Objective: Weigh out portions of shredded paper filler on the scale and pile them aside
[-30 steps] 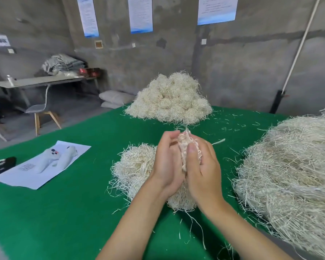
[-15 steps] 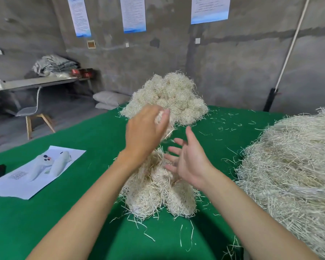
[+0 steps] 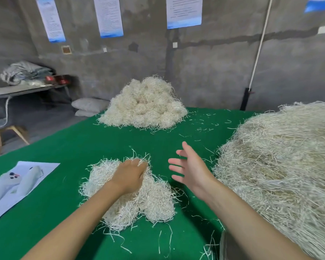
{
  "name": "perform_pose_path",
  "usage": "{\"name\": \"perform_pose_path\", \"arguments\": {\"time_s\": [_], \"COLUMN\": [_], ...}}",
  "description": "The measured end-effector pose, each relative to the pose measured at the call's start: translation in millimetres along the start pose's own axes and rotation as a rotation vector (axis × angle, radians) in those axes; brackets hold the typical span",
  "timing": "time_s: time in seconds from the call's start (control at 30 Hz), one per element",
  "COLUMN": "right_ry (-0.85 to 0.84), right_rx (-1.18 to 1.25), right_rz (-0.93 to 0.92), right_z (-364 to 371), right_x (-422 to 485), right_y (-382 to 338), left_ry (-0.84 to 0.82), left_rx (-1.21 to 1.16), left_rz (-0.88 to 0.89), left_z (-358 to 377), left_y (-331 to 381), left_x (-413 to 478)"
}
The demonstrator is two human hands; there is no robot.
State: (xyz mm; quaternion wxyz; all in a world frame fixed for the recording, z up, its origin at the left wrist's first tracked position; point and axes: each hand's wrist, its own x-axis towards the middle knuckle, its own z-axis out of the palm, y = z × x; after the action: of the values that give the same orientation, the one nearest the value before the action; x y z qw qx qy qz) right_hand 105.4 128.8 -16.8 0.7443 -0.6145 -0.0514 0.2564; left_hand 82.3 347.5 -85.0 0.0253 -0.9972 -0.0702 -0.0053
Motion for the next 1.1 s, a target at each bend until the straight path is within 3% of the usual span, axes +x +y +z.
{"name": "perform_pose_path", "arguments": {"time_s": [0.07,0.37,0.57,0.67,0.73,0.8,0.93,1.1], "right_ry": [-0.004,0.012,0.146,0.293,0.424,0.536,0.536,0.515], "right_rx": [-0.03,-0.433,-0.627,-0.801,-1.076,-1.414,-1.582,-1.665], "right_rz": [-0.009,-0.181,-0.34,-0.432,-0.433,-0.354,-0.189,-0.135], "right_z": [-7.3,-66.8,-158.5,-201.7,-227.3,-248.2,-273.5,-278.7], "right_x": [-2.7,-50.1,-110.7,-139.3,-150.2,-154.3,-146.5,-124.2], "right_y": [-2.5,-18.8,-42.4,-54.1,-55.8,-48.5,-19.8,-5.7], "left_ry": [0.06,-0.012,-0.179,-0.1,-0.024,0.006,-0.002,-0.053], "left_rx": [-0.002,0.022,0.312,0.209,0.011,-0.134,-0.199,-0.178], "left_rz": [0.048,-0.031,-0.117,0.14,0.352,0.455,0.495,0.472], "left_z": [-10.2,-61.2,-75.4,-88.0,-94.6,-97.1,-80.8,-56.7], "left_y": [3.8,38.9,79.6,152.4,209.0,256.3,306.8,316.8], "left_x": [0.9,2.8,1.3,-4.5,-7.0,-5.8,1.5,5.1]}}
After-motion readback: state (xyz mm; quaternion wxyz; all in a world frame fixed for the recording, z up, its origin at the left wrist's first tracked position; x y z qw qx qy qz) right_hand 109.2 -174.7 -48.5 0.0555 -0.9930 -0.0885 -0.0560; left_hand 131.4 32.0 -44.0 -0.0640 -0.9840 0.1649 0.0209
